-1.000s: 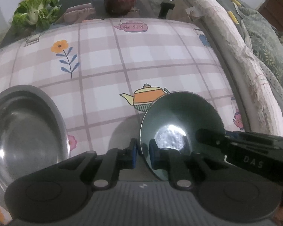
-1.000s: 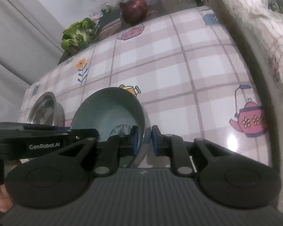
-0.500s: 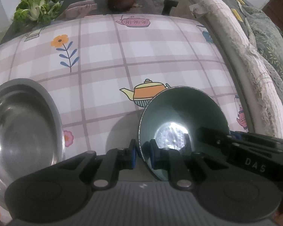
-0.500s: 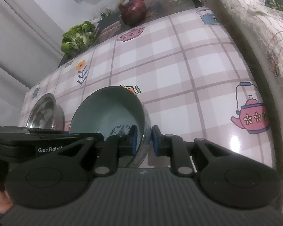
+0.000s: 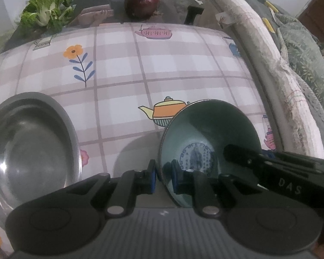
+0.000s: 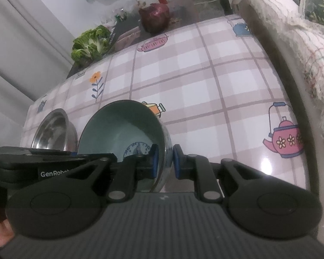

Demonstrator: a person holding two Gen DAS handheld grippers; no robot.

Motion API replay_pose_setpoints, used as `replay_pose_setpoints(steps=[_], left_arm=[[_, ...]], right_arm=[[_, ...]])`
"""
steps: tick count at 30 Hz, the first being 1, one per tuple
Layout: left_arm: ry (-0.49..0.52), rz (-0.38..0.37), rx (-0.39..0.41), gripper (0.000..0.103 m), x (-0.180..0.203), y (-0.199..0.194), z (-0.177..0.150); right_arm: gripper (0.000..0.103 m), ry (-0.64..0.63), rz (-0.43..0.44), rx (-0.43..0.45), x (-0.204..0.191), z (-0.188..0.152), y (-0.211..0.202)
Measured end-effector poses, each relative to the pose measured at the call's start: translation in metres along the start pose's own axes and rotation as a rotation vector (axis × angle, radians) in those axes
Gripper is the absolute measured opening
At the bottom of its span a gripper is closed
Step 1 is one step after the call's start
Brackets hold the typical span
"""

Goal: Organize plates and bowls

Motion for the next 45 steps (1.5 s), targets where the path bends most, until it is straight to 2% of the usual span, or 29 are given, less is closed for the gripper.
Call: replay_pose_setpoints(steps=[7, 14, 20, 27, 35, 45], left_arm=[[-0.011, -0.015, 0.039, 0.015, -0.003, -0.024, -0.001], [-0.038, -0.021, 0.088, 0.015, -0.021, -0.055, -0.004], [-0.082, -0.022, 0.134, 0.015, -0.053, -0.082, -0.011], [-0.164, -0.015, 0.174, 0.015, -0.112, -0.106, -0.020], [-0.242, -0.003, 0.155, 0.015, -0.173, -0.097, -0.029], [-0.266, 0.009, 0.117, 0.015, -0.202, -0.063, -0.031]], right_arm=[[0.013, -0.017, -0.004, 0.023, -0.015, 0.004, -0.016], [0.013, -0.056, 0.001, 0.045, -0.046, 0.007, -0.032], [0.013, -0.106, 0.010, 0.050, -0.089, 0.009, -0.037], [0.013, -0.172, 0.037, 0.031, -0.152, 0.012, -0.022], [0.013, -0.220, 0.055, -0.038, -0.205, 0.006, 0.021], [0.013, -0.207, 0.043, -0.114, -0.213, 0.003, 0.070]])
Point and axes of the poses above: each gripper's, at about its wrist camera, not at the fingertips, and y roughly the way its jaws point, x to its right, z to its top, the point moved 9 cm from there along y, roughly the way its jaws point, and after that the axes turned 9 degrees about -x, right-handed, at the moved point
